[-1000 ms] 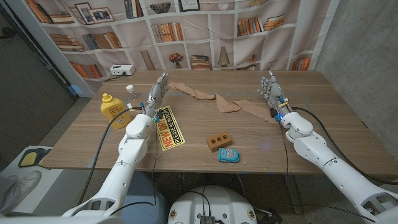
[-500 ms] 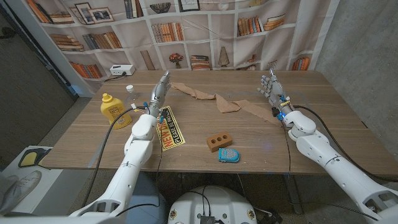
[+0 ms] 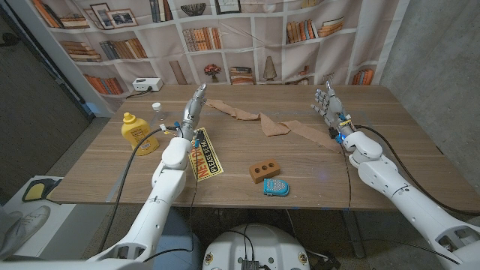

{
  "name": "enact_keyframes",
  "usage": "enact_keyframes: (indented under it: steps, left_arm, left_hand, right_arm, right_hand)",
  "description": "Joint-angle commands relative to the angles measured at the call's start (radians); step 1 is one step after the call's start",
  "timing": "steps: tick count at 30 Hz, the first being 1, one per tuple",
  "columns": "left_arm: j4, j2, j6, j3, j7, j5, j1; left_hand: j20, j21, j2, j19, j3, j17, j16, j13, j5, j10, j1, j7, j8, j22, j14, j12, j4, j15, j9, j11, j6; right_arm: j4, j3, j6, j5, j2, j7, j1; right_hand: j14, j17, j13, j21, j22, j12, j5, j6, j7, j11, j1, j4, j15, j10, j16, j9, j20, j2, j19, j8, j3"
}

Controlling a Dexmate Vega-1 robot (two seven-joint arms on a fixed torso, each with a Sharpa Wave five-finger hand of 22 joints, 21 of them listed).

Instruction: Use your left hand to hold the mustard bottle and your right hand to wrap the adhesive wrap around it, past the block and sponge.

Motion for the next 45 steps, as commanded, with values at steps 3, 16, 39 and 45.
enact_keyframes:
  steps: [3, 16, 39, 45]
  left_arm:
    - [-0.044, 0.018, -0.002, 0.014, 0.041, 0.047, 0.026]
    - [-0.141, 0.021, 0.045, 0.015, 0.113, 0.087, 0.078]
    - [-0.253, 0.051, 0.11, 0.031, 0.191, 0.166, 0.14]
    - [-0.281, 0.053, 0.11, 0.024, 0.229, 0.182, 0.165]
  left_hand:
    - [0.0, -0.003, 0.001, -0.006, 0.006, 0.001, -0.005, 0.002, 0.002, 0.002, 0.017, 0.001, 0.009, 0.003, -0.015, 0.003, -0.007, 0.002, 0.003, -0.002, 0.006]
    - [0.001, -0.005, 0.006, -0.014, 0.013, 0.001, -0.004, 0.002, 0.002, -0.002, 0.031, 0.002, 0.01, 0.002, -0.02, 0.002, -0.014, 0.001, 0.003, -0.002, 0.009]
    - [-0.001, -0.005, 0.007, -0.02, 0.019, 0.0, -0.006, 0.002, 0.0, -0.008, 0.046, 0.007, 0.005, 0.002, -0.035, -0.001, -0.021, 0.006, 0.003, 0.003, -0.002]
    - [-0.002, -0.004, 0.007, -0.02, 0.02, 0.0, -0.005, 0.002, -0.001, -0.009, 0.048, 0.007, 0.005, 0.002, -0.037, -0.001, -0.022, 0.005, 0.003, 0.004, -0.002]
  right_arm:
    - [-0.013, -0.002, -0.013, -0.007, -0.012, -0.003, -0.003]
    - [-0.017, -0.005, -0.022, -0.003, -0.01, -0.002, 0.0]
    - [-0.022, 0.005, -0.004, 0.003, -0.026, 0.02, -0.017]
    - [-0.018, 0.006, 0.003, 0.0, -0.024, 0.017, -0.017]
  right_hand:
    - [0.002, 0.001, 0.003, 0.0, 0.001, 0.008, 0.001, 0.01, -0.003, 0.003, 0.013, -0.004, -0.006, 0.011, 0.007, 0.003, 0.001, 0.005, -0.003, 0.007, 0.001]
    - [0.01, 0.0, 0.003, 0.005, 0.001, 0.012, 0.0, 0.018, -0.002, 0.003, 0.018, -0.008, -0.01, 0.022, 0.01, 0.003, -0.004, 0.008, 0.004, 0.009, 0.003]
    - [0.01, 0.0, 0.003, 0.006, 0.001, 0.01, -0.002, 0.018, -0.004, 0.003, 0.024, -0.013, -0.011, 0.021, 0.01, 0.003, -0.011, 0.014, 0.007, 0.006, 0.006]
    - [0.011, 0.0, 0.004, 0.006, 0.001, 0.01, -0.003, 0.019, -0.004, 0.004, 0.024, -0.013, -0.011, 0.023, 0.011, 0.003, -0.012, 0.013, 0.007, 0.006, 0.006]
